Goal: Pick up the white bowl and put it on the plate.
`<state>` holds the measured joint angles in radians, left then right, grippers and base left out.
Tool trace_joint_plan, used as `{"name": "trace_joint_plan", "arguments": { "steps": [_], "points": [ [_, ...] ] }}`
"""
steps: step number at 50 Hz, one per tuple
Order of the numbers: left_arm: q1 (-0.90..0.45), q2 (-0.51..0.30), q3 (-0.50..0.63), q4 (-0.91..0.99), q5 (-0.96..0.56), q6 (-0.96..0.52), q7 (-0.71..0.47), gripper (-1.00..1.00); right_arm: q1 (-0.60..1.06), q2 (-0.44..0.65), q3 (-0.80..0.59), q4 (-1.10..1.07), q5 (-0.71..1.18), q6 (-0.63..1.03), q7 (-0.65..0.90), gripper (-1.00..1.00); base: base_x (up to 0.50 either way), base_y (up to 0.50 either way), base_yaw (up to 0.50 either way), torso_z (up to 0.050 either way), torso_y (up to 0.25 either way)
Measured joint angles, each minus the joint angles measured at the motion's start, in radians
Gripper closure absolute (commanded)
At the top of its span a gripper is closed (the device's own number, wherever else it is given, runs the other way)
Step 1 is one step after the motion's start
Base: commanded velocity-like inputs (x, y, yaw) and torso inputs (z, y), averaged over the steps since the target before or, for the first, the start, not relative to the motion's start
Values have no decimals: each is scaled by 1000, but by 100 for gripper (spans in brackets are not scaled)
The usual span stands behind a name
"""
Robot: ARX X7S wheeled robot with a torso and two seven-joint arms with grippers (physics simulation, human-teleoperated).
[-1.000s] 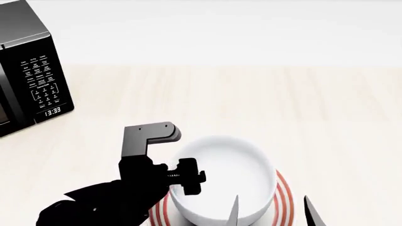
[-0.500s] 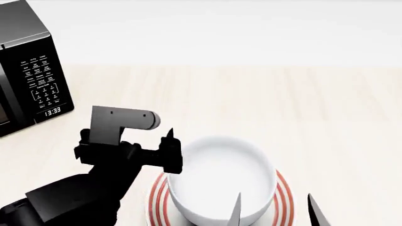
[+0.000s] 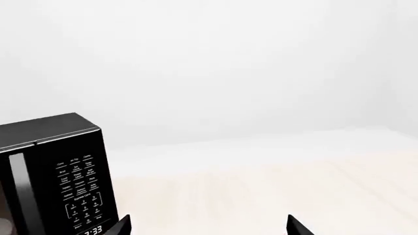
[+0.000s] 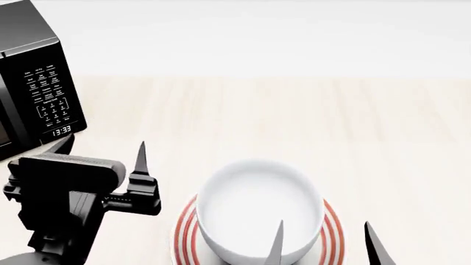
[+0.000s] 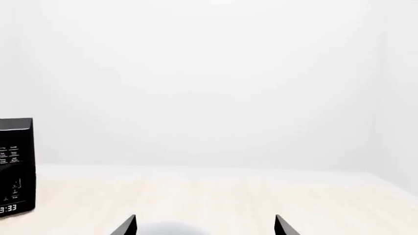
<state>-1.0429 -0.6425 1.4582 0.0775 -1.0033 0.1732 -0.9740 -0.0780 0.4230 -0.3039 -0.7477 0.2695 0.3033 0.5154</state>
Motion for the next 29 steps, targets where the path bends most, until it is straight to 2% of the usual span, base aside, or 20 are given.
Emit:
{"name": "trace_joint_plan", "arguments": {
  "steps": [18, 29],
  "points": [
    [107, -191, 38, 317, 236, 54, -230, -100, 0, 6, -10, -30, -3, 11, 9, -100, 0, 0, 0, 0, 0],
    [192, -261, 58, 402, 335, 105, -308, -100, 0, 9, -17, -43, -5, 16, 14, -100, 0, 0, 0, 0, 0]
  ]
}}
